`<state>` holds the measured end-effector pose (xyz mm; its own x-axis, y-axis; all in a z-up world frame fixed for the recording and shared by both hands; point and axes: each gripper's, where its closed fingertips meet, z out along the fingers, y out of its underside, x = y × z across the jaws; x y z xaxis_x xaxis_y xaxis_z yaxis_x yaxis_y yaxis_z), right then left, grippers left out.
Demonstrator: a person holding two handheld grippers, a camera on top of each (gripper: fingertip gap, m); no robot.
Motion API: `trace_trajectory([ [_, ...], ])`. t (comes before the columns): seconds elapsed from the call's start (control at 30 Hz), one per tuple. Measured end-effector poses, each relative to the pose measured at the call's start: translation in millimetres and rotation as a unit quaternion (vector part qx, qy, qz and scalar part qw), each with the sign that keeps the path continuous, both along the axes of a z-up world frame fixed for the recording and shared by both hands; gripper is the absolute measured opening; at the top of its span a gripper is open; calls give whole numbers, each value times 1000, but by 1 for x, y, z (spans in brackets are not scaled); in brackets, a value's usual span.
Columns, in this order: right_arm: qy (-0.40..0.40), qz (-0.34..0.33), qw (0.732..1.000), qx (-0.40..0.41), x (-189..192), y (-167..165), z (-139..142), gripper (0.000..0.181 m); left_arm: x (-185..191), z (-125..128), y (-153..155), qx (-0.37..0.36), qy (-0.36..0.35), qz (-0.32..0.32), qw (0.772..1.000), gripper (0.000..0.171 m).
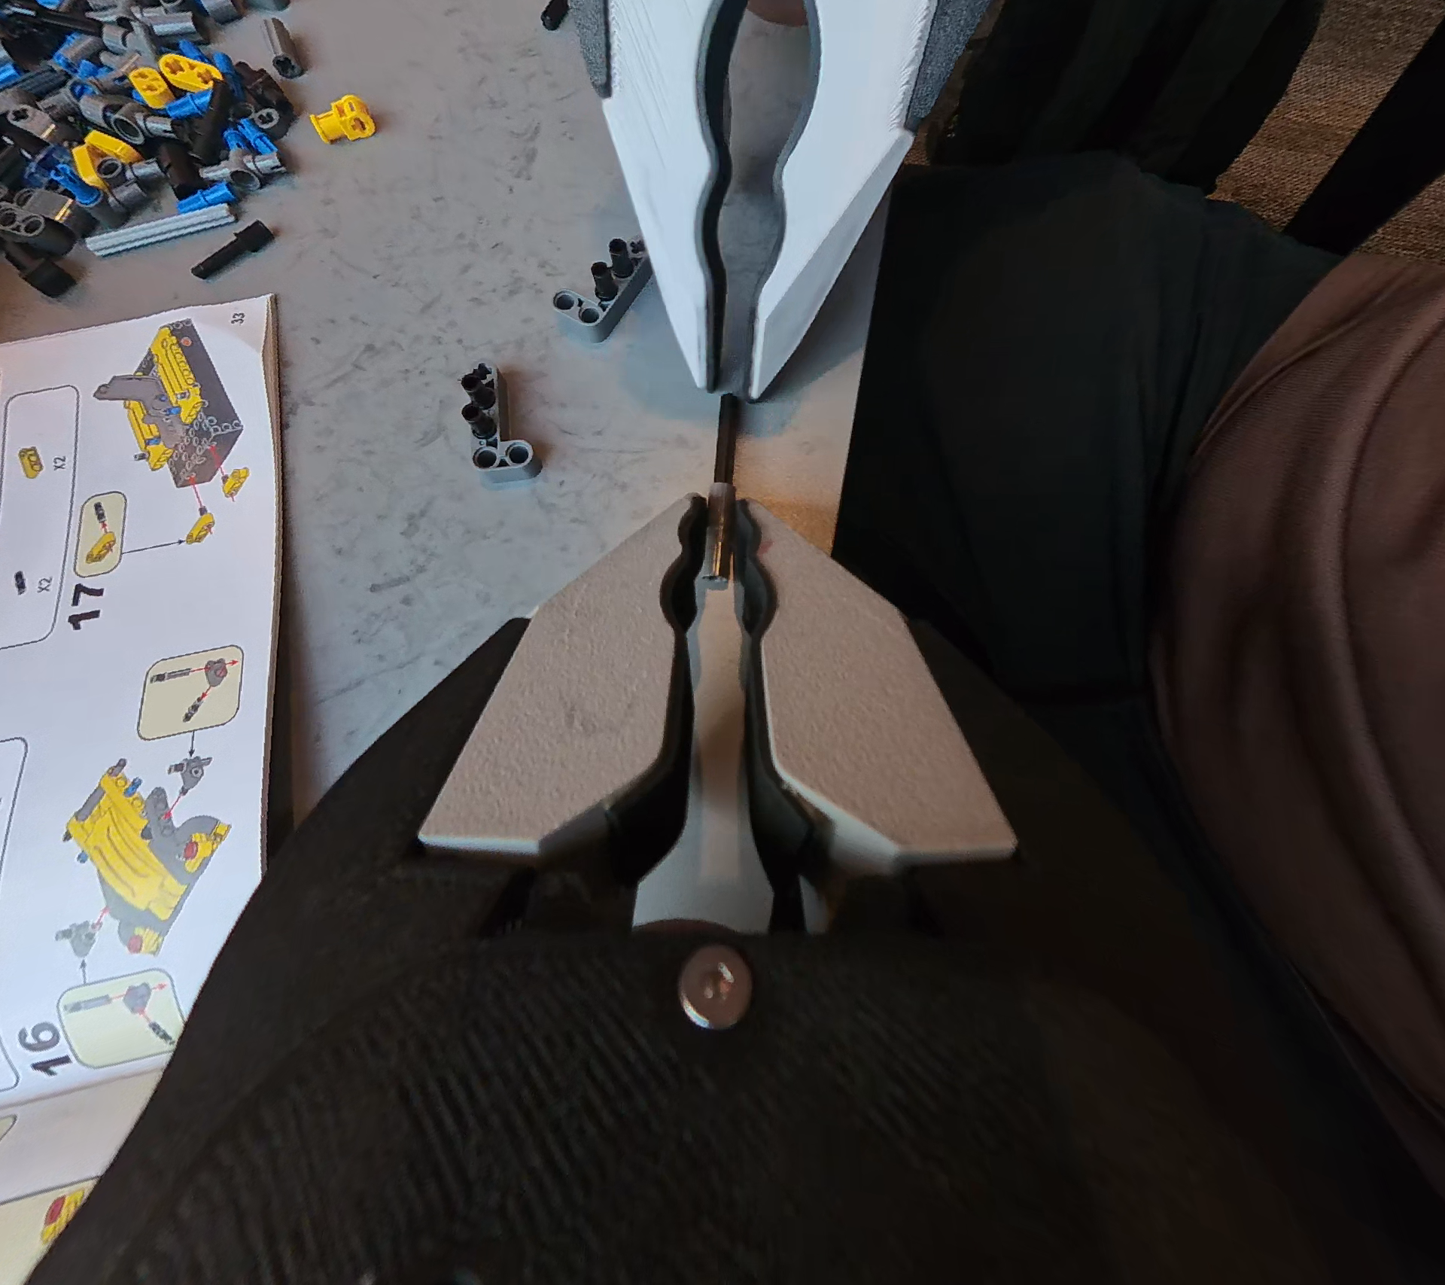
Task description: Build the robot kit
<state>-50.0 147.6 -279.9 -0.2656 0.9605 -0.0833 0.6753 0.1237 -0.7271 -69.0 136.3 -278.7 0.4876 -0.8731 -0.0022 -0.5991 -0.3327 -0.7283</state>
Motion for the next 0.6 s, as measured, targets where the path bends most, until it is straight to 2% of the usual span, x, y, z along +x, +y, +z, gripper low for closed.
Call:
trace_trajectory([
  [0.6, -3, -5, 1000, -9, -14, -8, 0, 2, 0, -1, 0, -8, 0, 0, 1000, 3],
])
